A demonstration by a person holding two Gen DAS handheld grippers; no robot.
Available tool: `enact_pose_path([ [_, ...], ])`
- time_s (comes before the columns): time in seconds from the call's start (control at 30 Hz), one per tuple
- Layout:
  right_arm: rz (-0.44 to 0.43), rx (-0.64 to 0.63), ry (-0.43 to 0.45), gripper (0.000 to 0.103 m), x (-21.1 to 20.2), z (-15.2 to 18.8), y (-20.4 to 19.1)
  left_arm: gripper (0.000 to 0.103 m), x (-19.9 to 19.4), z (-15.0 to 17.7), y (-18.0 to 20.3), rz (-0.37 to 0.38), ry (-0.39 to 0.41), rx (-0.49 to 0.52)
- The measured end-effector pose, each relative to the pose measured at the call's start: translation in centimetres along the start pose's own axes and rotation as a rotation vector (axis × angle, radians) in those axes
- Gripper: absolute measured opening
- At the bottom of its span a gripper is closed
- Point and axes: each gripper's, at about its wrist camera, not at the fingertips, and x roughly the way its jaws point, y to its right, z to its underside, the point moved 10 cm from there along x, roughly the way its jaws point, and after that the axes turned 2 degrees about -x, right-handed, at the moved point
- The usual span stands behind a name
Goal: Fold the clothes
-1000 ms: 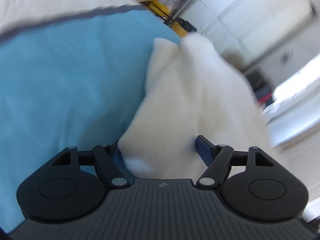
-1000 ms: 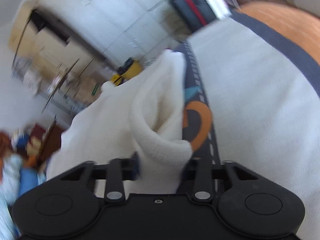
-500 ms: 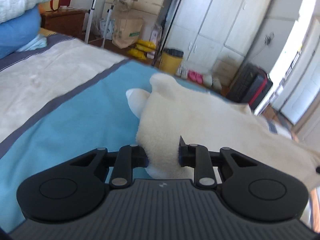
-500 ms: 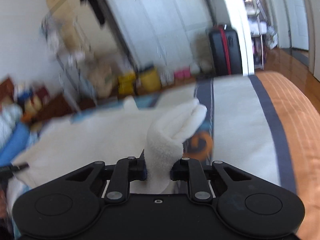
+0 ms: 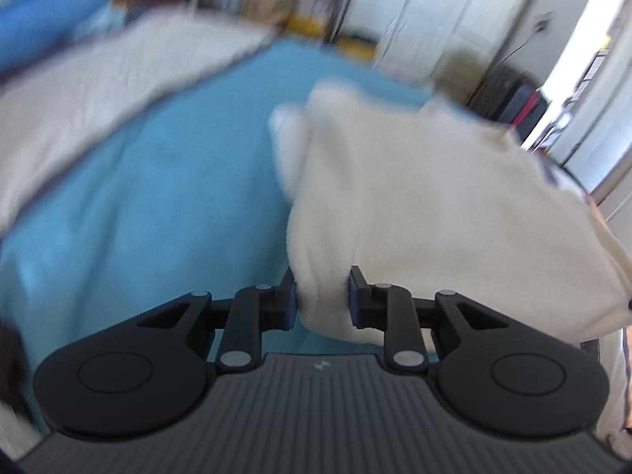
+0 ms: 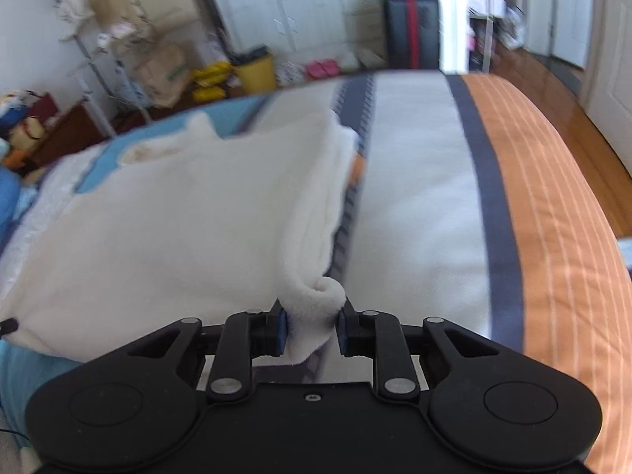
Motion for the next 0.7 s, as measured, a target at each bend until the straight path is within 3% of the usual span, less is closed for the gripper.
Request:
enact_pose_path([
  [0.07, 0.043, 0.03, -0.04, 0.031, 0.8, 1.1, 1.3, 0.024, 0.4, 1.4, -1.1, 0.006, -0.059, -0.053],
  [0.17, 0.14, 0.053, 0.0, 0.038, 0.0, 0.2, 3.2, 0.031, -0.5, 0.9, -1.5, 0.001, -0.054, -0.067],
  [0.27, 0.026, 0.177, 0.09, 0.04, -1.8, -1.2, 3.7, 0.033, -2.7, -0.8, -1.3, -0.012, 0.068, -0.019],
  [0.33, -0.057, 0.236, 0.122, 0.043, -2.2, -1.7, 3.4, 0.041, -5.0, -1.6, -1.3, 0.052, 0.199, -0.042],
  [0.37, -0.077, 0.241, 0.125, 0.044, -1.9, -2.2, 2.9, 0.044, -5.6, -2.3, -1.3, 0.079, 0.227, -0.058],
  [0.4, -0.09, 0.226, 0.121, 0.044, -1.5, -2.8, 2.4, 0.049, -6.0, -3.0, -1.1, 0.105, 0.237, -0.065],
  [0.47, -0.106, 0.17, 0.109, 0.046, -0.2, -4.6, 1.5, 0.052, -4.9, -4.5, -0.2, 0.115, 0.181, -0.011],
  [0.53, -0.12, 0.111, 0.099, 0.049, 1.2, -6.5, 0.6, 0.052, -3.4, -5.7, 0.9, 0.077, 0.151, 0.091],
  [0.6, -0.12, 0.077, 0.112, 0.052, 2.6, -8.1, 0.2, 0.052, -2.1, -6.8, 1.6, 0.059, 0.175, 0.147],
  [0.7, -0.103, 0.158, 0.136, 0.053, 4.7, -9.8, 1.2, 0.052, -0.4, -7.7, 1.6, 0.065, 0.208, 0.136],
])
